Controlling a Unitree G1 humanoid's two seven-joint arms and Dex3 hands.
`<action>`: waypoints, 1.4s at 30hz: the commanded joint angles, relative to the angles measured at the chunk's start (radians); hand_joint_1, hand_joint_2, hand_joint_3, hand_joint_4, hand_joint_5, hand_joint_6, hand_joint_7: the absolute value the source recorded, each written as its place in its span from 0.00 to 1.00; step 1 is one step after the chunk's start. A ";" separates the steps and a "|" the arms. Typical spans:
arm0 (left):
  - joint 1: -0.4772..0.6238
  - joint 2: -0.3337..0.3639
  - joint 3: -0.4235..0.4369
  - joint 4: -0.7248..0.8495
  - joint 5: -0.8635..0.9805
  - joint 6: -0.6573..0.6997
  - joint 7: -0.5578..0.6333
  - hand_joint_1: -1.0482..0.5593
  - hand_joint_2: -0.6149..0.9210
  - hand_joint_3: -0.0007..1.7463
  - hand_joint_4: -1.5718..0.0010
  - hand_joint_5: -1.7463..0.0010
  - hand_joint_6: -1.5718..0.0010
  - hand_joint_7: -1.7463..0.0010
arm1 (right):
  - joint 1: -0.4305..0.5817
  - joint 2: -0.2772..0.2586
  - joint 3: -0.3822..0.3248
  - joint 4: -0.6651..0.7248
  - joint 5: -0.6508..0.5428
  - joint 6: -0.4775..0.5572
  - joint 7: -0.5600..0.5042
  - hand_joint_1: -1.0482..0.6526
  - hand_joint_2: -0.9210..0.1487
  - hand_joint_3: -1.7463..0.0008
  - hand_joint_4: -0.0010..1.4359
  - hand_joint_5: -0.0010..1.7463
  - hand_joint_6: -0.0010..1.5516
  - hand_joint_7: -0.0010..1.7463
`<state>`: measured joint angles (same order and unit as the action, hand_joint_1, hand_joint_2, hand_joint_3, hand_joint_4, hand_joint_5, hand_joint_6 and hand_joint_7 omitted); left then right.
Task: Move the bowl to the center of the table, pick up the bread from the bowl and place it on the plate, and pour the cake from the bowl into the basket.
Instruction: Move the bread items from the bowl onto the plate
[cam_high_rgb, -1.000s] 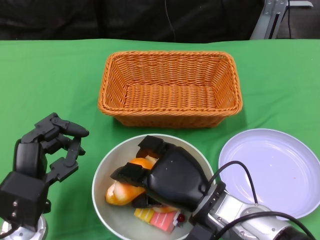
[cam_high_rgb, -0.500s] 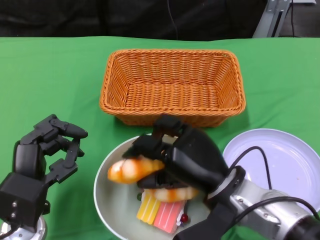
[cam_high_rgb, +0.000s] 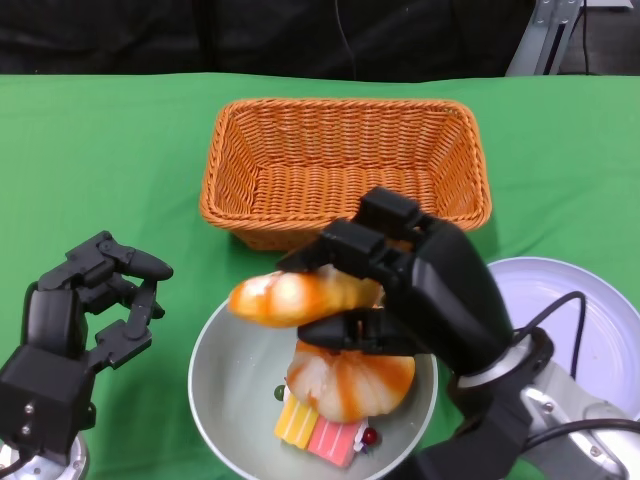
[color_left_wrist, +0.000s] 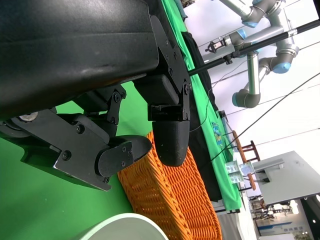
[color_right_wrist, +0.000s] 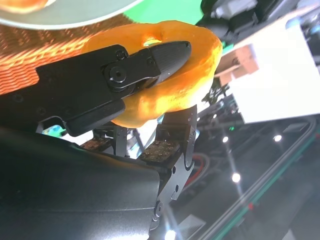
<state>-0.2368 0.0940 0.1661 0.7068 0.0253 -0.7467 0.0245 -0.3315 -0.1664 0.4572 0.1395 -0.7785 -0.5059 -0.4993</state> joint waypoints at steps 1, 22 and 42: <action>-0.003 0.020 0.005 0.007 -0.004 -0.016 0.008 0.62 0.80 0.50 0.49 0.19 0.48 0.34 | 0.030 -0.022 -0.051 -0.046 0.028 -0.006 0.010 0.46 0.06 0.99 0.51 0.82 0.53 0.47; -0.021 0.046 0.007 0.057 -0.003 -0.040 0.006 0.63 0.78 0.54 0.48 0.18 0.48 0.34 | 0.243 -0.139 -0.411 -0.075 0.238 0.045 0.117 0.47 0.05 1.00 0.53 0.76 0.58 0.37; -0.025 0.053 0.008 0.079 -0.010 -0.056 -0.001 0.64 0.77 0.55 0.48 0.19 0.48 0.32 | 0.293 -0.165 -0.497 0.058 0.329 0.196 0.229 0.49 0.05 1.00 0.51 0.81 0.66 0.21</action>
<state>-0.2604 0.1249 0.1667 0.7829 0.0260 -0.7889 0.0252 -0.0359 -0.3049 -0.0372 0.1548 -0.4227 -0.2794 -0.2271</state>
